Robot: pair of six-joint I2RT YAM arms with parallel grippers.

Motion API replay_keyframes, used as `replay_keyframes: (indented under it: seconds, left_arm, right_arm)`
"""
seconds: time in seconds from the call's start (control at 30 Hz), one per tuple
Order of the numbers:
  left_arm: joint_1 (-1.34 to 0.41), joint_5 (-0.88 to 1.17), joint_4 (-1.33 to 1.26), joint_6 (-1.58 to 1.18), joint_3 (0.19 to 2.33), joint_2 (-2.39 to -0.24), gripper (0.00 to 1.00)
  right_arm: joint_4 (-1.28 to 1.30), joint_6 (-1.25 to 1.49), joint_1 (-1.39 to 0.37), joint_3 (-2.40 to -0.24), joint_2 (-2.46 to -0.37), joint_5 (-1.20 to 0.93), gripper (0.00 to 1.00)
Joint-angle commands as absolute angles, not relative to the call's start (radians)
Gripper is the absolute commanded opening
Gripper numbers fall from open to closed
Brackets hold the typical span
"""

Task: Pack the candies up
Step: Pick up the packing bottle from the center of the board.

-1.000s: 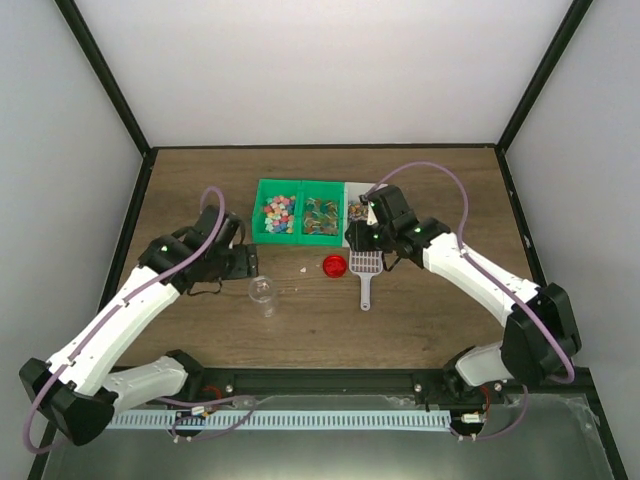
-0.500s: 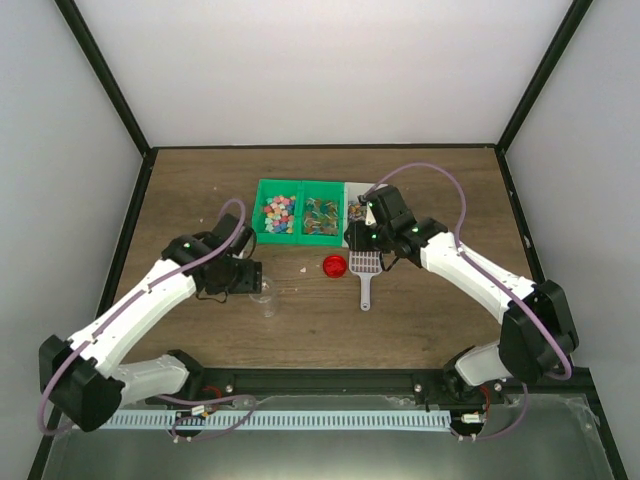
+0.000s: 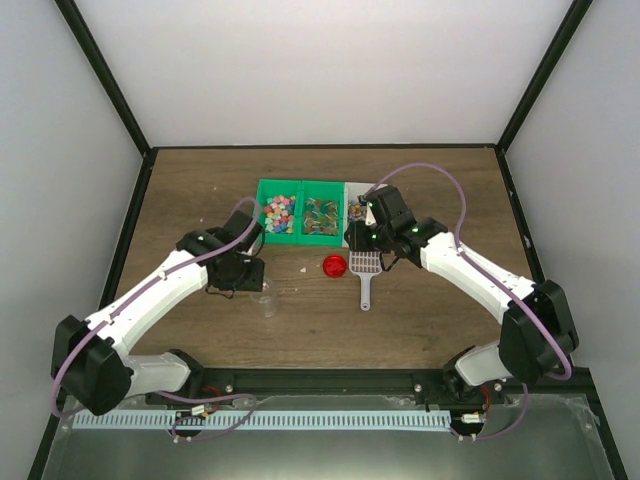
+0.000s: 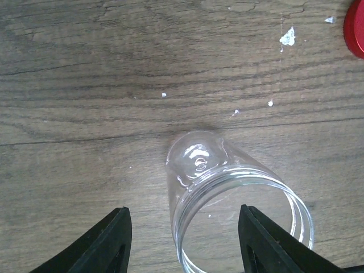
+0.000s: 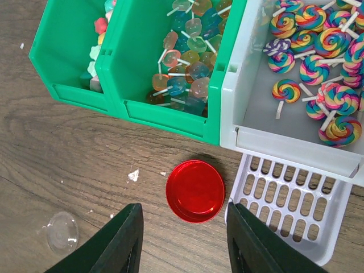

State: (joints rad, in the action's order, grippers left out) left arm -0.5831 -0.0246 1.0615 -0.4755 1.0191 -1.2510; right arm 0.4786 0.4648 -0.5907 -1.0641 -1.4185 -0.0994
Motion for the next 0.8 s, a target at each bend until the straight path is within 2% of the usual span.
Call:
replay_keyframes:
  seconds: [0.0,0.1,0.17,0.43,0.77]
  left_arm:
    - [-0.584,-0.025,1.036,-0.463,1.023,-1.272,0.53]
    - [-0.585,-0.029,1.034,-0.46,1.02,-1.28,0.49]
    - [-0.584,-0.032,1.034,-0.461,1.016,-1.282,0.41]
    - [-0.584,-0.029,1.027,-0.464,1.009,-1.289,0.24]
    - [-0.584,-0.043,1.04,-0.445,1.004,-1.298,0.06]
  right_arm:
    - [0.475,0.461,-0.599,-1.07,-1.422,-0.083,0.42]
    - [0.47,0.462,-0.599,-1.072,-1.426,-0.083,0.41]
    - [0.47,0.462,-0.6,-1.072,-1.427,-0.084,0.41]
    - [0.47,0.466,-0.599,-1.059,-1.426,-0.08,0.41]
    - [0.466,0.474,-0.599,-1.056,-1.431,-0.087,0.41]
